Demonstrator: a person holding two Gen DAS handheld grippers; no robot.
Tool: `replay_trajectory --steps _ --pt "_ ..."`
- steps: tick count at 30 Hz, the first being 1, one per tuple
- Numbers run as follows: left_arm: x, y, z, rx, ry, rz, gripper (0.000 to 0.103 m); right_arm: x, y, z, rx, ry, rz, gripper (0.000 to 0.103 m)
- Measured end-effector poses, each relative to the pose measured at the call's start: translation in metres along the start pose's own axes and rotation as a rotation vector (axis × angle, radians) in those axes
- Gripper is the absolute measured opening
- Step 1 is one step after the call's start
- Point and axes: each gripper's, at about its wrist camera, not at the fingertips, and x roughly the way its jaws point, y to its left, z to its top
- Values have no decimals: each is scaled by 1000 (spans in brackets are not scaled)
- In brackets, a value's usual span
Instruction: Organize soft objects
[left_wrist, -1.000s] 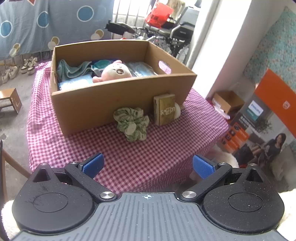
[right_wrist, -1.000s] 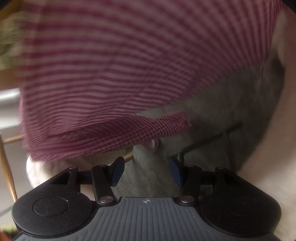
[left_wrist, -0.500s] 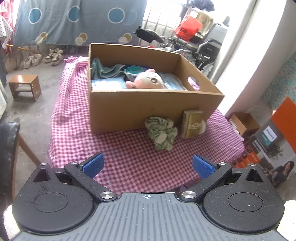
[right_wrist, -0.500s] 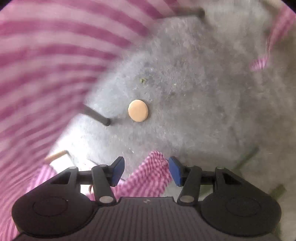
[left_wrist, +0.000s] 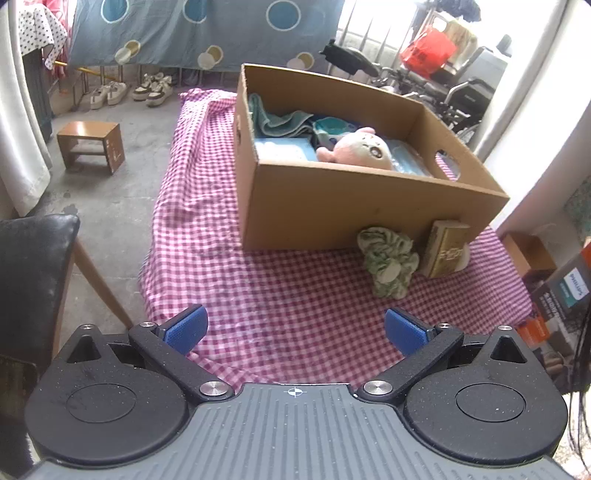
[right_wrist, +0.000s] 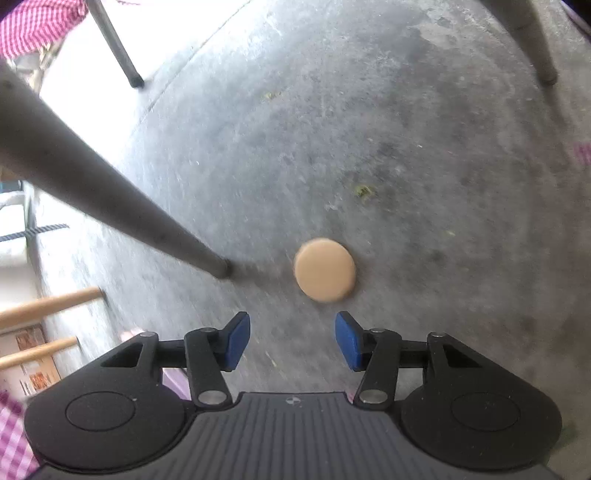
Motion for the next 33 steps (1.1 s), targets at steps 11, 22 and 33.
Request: replay_trajectory --steps 11,22,33 --pt "17 22 1 -46 37 23 103 33 15 -4 -292 -11 -184 54" --pt "26 33 -1 -77 66 46 103 69 65 -51 -984 -89 -407 55" --pt "33 34 -4 -86 96 71 103 89 77 -43 -1098 -87 -431 61"
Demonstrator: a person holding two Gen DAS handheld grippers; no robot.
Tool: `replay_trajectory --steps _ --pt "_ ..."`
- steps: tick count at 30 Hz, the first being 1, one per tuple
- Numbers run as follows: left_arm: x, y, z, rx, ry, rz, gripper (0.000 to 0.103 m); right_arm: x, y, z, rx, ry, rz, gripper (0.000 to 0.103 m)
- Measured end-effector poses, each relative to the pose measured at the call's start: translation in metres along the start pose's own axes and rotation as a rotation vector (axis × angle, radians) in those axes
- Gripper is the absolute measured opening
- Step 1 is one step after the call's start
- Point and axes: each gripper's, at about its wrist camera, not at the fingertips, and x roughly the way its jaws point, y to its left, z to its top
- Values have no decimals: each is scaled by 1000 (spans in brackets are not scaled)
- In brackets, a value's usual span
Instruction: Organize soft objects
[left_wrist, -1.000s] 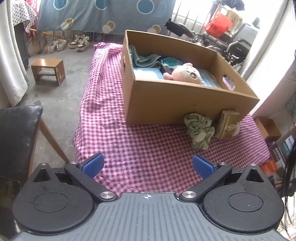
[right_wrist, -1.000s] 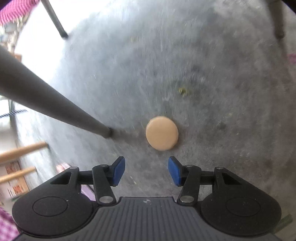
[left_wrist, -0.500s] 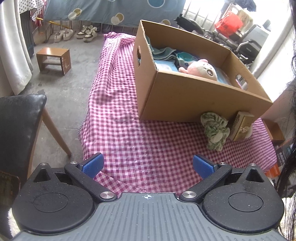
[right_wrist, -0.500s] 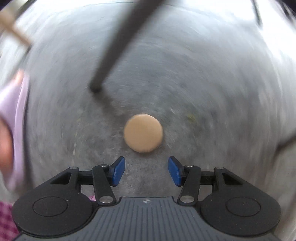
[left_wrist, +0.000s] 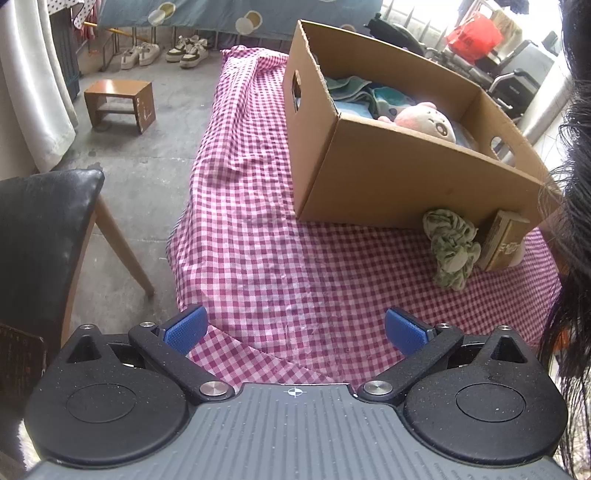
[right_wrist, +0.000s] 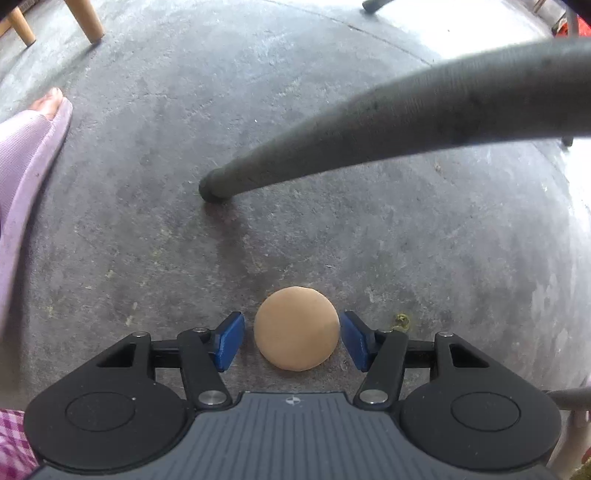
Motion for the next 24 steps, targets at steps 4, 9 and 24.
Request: replay_trajectory --steps 4,9,24 --pt "0 2 -2 1 4 3 103 5 -5 5 23 17 31 61" --pt "3 7 -4 -18 15 1 103 13 -5 6 39 32 47 65" --pt "3 1 -4 -8 8 -14 103 2 -18 -13 41 32 49 46"
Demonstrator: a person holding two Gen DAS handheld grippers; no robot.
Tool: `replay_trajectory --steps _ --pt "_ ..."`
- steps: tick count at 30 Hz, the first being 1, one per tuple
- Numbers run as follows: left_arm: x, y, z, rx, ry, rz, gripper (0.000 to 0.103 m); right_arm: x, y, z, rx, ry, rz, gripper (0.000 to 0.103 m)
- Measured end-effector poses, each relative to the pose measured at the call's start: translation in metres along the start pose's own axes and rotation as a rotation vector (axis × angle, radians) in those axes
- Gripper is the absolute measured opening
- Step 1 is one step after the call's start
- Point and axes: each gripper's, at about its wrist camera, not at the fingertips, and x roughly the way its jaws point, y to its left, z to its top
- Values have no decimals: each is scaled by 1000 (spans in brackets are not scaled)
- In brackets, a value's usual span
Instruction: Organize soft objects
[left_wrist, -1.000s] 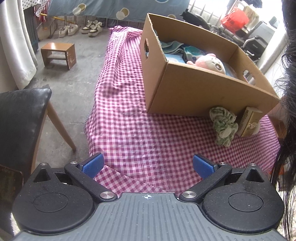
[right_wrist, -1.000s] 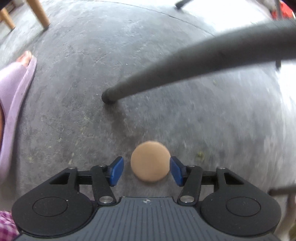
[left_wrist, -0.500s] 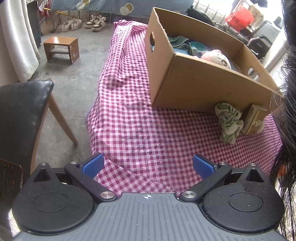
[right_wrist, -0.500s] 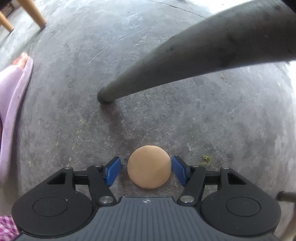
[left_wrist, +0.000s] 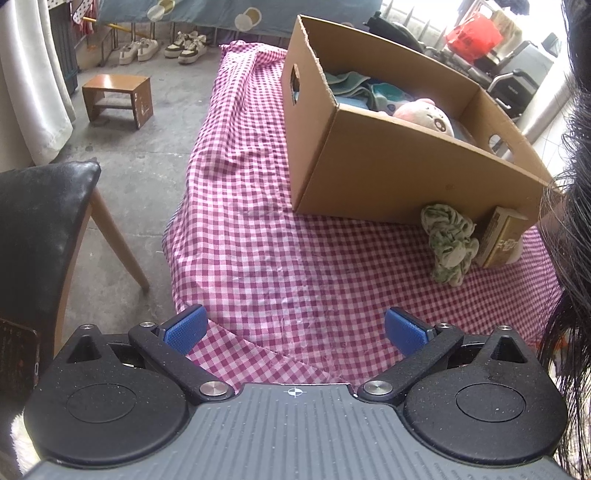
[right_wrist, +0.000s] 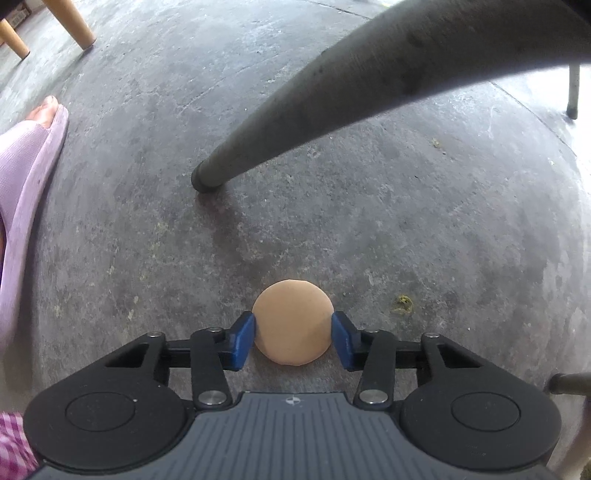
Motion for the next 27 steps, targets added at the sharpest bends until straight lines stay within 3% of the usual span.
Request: replay_trajectory --steps 4,5,6,16,18,22,23,24,25,26,27 --pt "0 0 -2 -5 0 -2 103 -8 3 -10 -38 -20 -1 35" --pt "-1 1 -2 -7 -1 -4 103 -11 4 -12 -51 -28 -1 27" --pt "-1 1 -3 -10 -2 -5 103 -14 4 -13 -59 -29 8 1" --pt "-9 1 -9 -11 -20 -25 103 -30 -10 -43 -89 3 -1 0" --pt "-10 2 -10 -12 -21 -27 103 -35 -22 -46 -65 1 34 0" --pt "-10 1 -11 -13 -20 -26 103 -42 -31 -47 -62 -33 28 9" --pt "-9 1 -11 -12 -18 -24 103 -42 -30 -46 -66 -36 32 19" --pt "-8 1 -11 -10 -15 -23 103 -42 -28 -44 -69 -35 35 38" --pt "-7 0 -11 -8 -11 -21 103 -42 -25 -41 -76 -43 36 50" --pt "-6 -1 -11 -7 -8 -19 103 -41 -19 -37 -86 -62 27 71" --pt "-5 -1 -11 -5 -4 -19 103 -42 -15 -33 -95 -86 13 77"
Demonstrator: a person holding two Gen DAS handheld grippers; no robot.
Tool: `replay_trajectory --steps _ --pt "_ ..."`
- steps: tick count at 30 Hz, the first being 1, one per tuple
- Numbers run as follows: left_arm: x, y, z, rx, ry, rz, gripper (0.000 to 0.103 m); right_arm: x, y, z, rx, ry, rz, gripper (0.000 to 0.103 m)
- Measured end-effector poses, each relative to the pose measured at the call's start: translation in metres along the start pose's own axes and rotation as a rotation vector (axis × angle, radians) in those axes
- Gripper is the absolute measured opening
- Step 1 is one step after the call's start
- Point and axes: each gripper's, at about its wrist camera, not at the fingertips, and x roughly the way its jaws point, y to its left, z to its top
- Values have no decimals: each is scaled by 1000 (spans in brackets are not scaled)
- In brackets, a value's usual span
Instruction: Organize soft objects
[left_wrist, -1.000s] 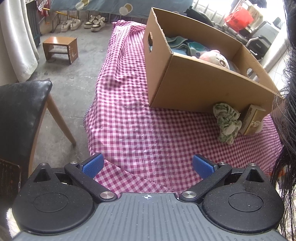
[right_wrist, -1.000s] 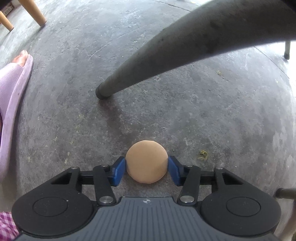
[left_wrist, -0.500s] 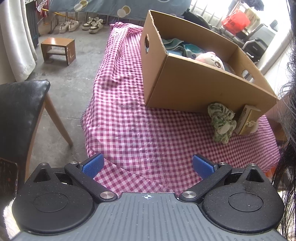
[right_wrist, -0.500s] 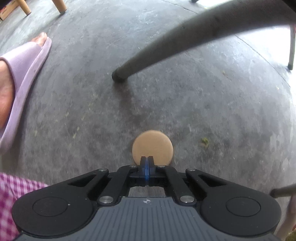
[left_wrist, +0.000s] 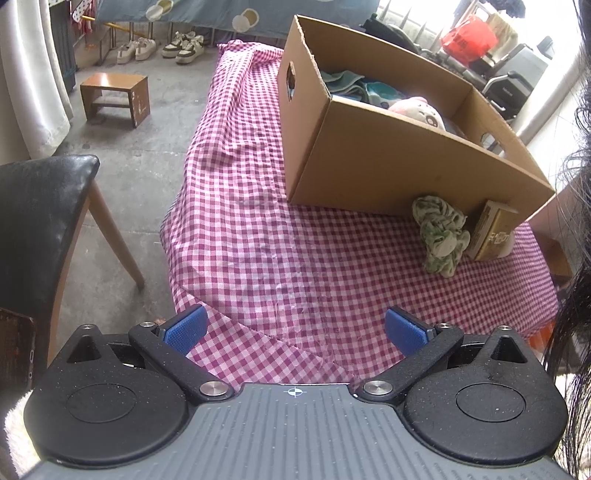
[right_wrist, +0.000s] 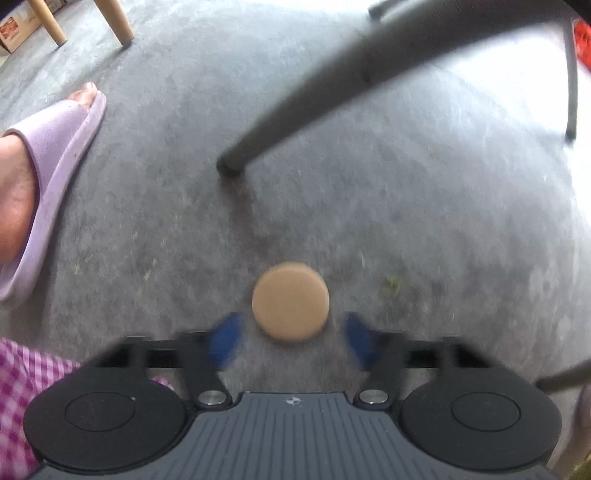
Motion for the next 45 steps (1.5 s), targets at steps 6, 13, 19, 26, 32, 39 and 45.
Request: replay_trajectory --steps 6,13,19,26,32,39,45 --pt "7 0 3 -2 18 7 103 23 8 19 -25 28 -23 76" --pt "11 3 7 -13 24 18 103 34 -4 20 41 92 8 68" --pt "11 2 8 -13 19 12 103 25 1 21 25 105 9 42" --pt "7 2 4 -16 12 5 103 17 20 19 -29 106 -15 0" --pt "0 3 2 -15 -3 8 103 13 13 17 -2 107 -10 0" --pt "4 6 1 -23 12 10 103 3 -6 22 65 75 -36 67" --pt "9 4 3 -19 22 9 103 6 -22 30 130 87 -24 71"
